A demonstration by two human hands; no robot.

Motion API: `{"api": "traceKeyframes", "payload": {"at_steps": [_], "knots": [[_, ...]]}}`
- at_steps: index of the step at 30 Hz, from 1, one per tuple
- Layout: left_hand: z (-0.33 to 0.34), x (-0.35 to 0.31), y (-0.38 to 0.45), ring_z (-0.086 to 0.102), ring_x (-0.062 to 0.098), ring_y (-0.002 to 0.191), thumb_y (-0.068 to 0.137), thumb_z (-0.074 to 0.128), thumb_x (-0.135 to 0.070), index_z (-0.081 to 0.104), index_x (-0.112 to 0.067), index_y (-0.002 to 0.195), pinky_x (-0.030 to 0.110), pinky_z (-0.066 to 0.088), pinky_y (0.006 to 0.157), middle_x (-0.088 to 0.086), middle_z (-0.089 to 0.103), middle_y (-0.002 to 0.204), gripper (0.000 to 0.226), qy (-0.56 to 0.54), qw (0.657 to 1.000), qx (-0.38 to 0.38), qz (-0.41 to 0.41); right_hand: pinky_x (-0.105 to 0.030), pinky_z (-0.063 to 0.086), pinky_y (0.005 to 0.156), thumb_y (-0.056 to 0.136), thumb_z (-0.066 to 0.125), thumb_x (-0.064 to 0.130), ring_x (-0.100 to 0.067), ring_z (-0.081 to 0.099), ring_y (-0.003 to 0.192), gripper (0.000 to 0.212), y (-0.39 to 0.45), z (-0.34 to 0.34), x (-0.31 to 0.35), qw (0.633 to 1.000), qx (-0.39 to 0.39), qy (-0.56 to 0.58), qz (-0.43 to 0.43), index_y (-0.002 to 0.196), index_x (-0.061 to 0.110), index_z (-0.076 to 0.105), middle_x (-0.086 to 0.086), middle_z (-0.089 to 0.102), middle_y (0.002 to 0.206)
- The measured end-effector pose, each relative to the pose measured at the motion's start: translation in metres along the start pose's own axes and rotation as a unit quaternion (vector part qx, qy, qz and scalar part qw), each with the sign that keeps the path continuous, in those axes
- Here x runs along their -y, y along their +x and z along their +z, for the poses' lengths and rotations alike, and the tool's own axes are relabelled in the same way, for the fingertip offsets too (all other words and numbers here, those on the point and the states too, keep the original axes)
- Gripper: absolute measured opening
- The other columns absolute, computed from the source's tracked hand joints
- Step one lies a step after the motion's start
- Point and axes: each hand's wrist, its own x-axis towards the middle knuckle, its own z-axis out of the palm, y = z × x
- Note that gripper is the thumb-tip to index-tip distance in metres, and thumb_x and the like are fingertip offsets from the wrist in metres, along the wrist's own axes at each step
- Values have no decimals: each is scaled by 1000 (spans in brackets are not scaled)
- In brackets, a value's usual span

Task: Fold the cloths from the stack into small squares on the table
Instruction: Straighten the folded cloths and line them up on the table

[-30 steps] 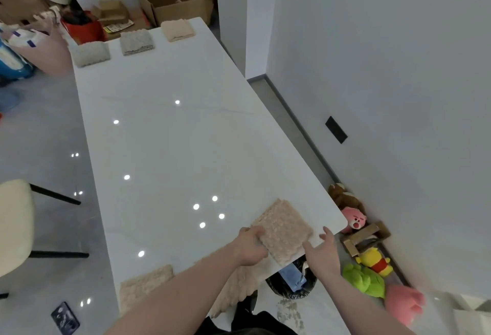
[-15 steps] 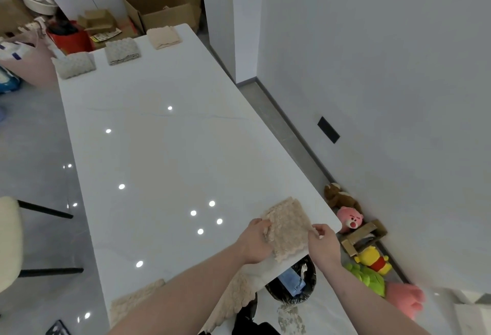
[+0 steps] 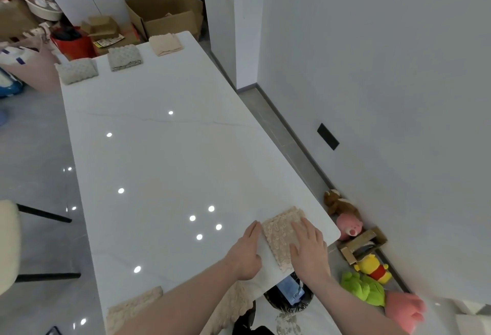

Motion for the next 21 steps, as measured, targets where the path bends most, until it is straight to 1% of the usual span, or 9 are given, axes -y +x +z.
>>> {"api": "traceKeyframes", "payload": {"at_steps": [3, 5, 8, 12, 15, 16, 18, 19, 21], "knots": [[0, 11, -9, 9, 19, 156, 93, 39, -4, -5, -14, 162, 30, 18, 125, -4, -11, 169, 83, 13, 1000, -21, -9, -47, 26, 122, 95, 54, 33, -27, 24, 150, 65, 2, 6, 6, 998, 59, -33, -9, 157, 34, 32, 3, 23, 166], [1, 20, -16, 14, 23, 154, 92, 41, -7, -2, -15, 162, 34, 20, 124, -3, -6, 170, 83, 32, 999, -16, -20, -45, 21, 123, 97, 50, 39, -26, 19, 152, 67, 4, 8, 5, 994, 96, -49, -4, 159, 35, 26, 5, 18, 168], [6, 37, -29, 18, 25, 153, 89, 43, -12, 3, -19, 163, 39, 25, 122, -4, 0, 170, 85, 75, 996, -37, -20, -47, 21, 123, 96, 50, 37, -27, 15, 153, 70, 5, 5, 11, 995, 86, -46, -1, 160, 36, 21, 4, 11, 169], [18, 62, -59, 16, 17, 152, 86, 30, -22, 16, -29, 160, 33, 17, 123, -9, 7, 168, 75, 125, 988, -89, 14, -45, 14, 126, 96, 45, 32, -28, 12, 154, 67, 0, 10, 20, 994, 72, -59, -65, 160, 33, 23, 2, 11, 170], [31, 79, -73, 35, 23, 148, 83, 34, -34, 34, -30, 153, 35, 26, 119, -9, 13, 165, 71, 181, 980, -74, 19, -45, 7, 128, 99, 42, 33, -29, 2, 157, 69, -2, 21, 18, 989, 112, -67, -67, 162, 32, 13, 7, -5, 169], [36, 84, -74, 30, 26, 151, 82, 38, -37, 31, -28, 155, 38, 20, 120, -7, 7, 164, 74, 206, 977, -56, 14, -46, 6, 128, 101, 41, 34, -29, -1, 157, 69, -1, 25, 17, 987, 120, -82, -70, 163, 31, 10, 9, -9, 168], [44, 94, -74, -6, 27, 157, 87, 39, -45, 3, -25, 162, 40, -6, 121, -4, -17, 165, 86, 233, 972, -8, -12, -48, 6, 128, 102, 40, 36, -31, -2, 157, 69, 3, 28, 15, 983, 132, -104, -74, 163, 30, 8, 7, -8, 169], [47, 98, -75, -18, 25, 154, 89, 40, -48, -10, -25, 161, 40, -11, 120, -2, -26, 165, 91, 232, 972, 16, -24, -48, 6, 128, 102, 39, 35, -31, -2, 157, 69, 6, 30, 13, 982, 138, -107, -77, 162, 30, 7, 6, -7, 169], [48, 99, -76, -28, 20, 147, 92, 44, -51, -21, -23, 157, 43, -9, 123, -2, -35, 161, 97, 253, 967, 25, -26, -46, 3, 128, 100, 35, 35, -31, -3, 157, 69, 12, 33, 9, 977, 146, -120, -101, 163, 28, 7, 6, -9, 169]]}}
